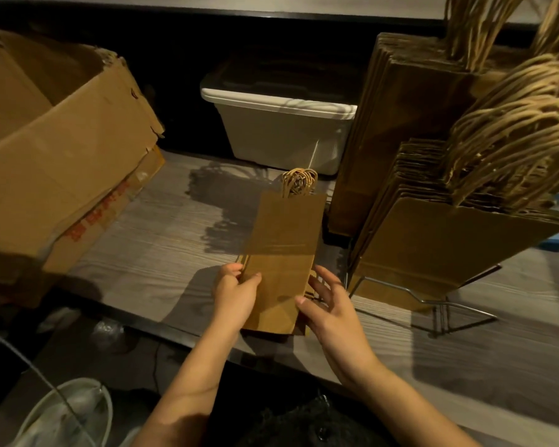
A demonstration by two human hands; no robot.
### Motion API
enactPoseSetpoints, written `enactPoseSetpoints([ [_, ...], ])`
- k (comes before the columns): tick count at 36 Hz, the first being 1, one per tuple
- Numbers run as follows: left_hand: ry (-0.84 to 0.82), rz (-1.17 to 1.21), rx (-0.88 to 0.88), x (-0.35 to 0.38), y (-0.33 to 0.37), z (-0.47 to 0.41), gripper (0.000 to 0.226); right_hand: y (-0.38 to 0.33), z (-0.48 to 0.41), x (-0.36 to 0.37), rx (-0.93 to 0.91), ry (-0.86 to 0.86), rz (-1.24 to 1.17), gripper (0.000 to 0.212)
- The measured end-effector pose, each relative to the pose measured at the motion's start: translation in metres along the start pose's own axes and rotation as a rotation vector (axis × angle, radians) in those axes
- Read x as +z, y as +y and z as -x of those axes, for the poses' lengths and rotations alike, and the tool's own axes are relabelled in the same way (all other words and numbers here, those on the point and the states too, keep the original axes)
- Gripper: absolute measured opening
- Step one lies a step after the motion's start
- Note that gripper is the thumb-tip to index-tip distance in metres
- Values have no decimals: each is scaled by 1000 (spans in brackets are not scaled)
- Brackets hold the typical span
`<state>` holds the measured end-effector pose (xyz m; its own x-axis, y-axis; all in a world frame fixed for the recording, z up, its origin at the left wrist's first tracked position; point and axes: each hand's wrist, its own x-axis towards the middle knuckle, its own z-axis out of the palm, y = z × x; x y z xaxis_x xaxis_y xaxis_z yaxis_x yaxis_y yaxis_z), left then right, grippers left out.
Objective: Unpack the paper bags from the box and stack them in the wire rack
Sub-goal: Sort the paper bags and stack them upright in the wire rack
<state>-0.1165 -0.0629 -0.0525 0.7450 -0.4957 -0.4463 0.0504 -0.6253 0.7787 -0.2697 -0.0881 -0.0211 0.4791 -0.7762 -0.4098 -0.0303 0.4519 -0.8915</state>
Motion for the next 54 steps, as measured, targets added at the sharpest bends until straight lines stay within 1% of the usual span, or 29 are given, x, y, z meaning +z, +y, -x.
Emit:
enactPoseSetpoints([
  [3, -49, -33, -18, 2, -2, -2, 47, 0, 0, 2, 15, -15, 81, 62],
  [5, -59, -68, -13, 2, -2, -4, 54, 3, 0, 0, 59, -29, 132, 69],
  [10, -96, -98, -10, 2, -3, -5, 57, -3, 6, 1, 137, -69, 173, 74],
  [14, -74, -134, 21, 2, -6, -9, 58, -11, 9, 3, 125, -118, 119, 72],
  [17, -66, -125, 22, 0, -8, -11, 58, -14, 12, 5, 106, -168, 123, 72],
  [19, -58, -98, 22, 0, -9, -11, 57, -12, 13, 8, 81, -191, 142, 73],
  [22, -55, -81, 27, 1, -11, -11, 55, -11, 15, 14, 56, -200, 239, 78],
  [23, -56, -81, 32, 1, -12, -11, 55, -10, 15, 14, 48, -207, 258, 77],
  [25, -50, -76, 39, 0, -13, -12, 54, -8, 15, 14, -1, -203, 273, 69],
  [27, -39, -67, 33, -1, -14, -14, 51, -9, 15, 14, -63, -165, 326, 59],
  [29, -31, -65, 23, -1, -15, -14, 49, -11, 14, 13, -119, -121, 373, 57],
  [32, -24, -83, 31, -1, -17, -13, 46, -10, 9, 12, -108, -85, 288, 56],
  [34, -17, -96, 37, 0, -19, -12, 45, -11, 6, 14, -76, -95, 212, 56],
  [36, -24, -116, 53, 1, -19, -9, 47, -12, 3, 17, -58, -139, 180, 51],
  [39, -27, -212, 96, 5, -20, -5, 52, -9, 1, 22, -46, -211, 230, 45],
  [43, -23, -251, 106, 4, -14, 4, 57, -8, 0, 17, -84, -217, 305, 52],
  [45, 0, -185, 125, 2, -6, 11, 57, -13, 1, 11, -107, -226, 313, 53],
  [50, 87, 244, 146, -8, 20, 31, 49, -31, 10, -6, -201, -236, 358, 52],
  [54, 146, 516, 194, -12, 42, 46, 40, -45, 19, -16, -312, -170, 397, 53],
])
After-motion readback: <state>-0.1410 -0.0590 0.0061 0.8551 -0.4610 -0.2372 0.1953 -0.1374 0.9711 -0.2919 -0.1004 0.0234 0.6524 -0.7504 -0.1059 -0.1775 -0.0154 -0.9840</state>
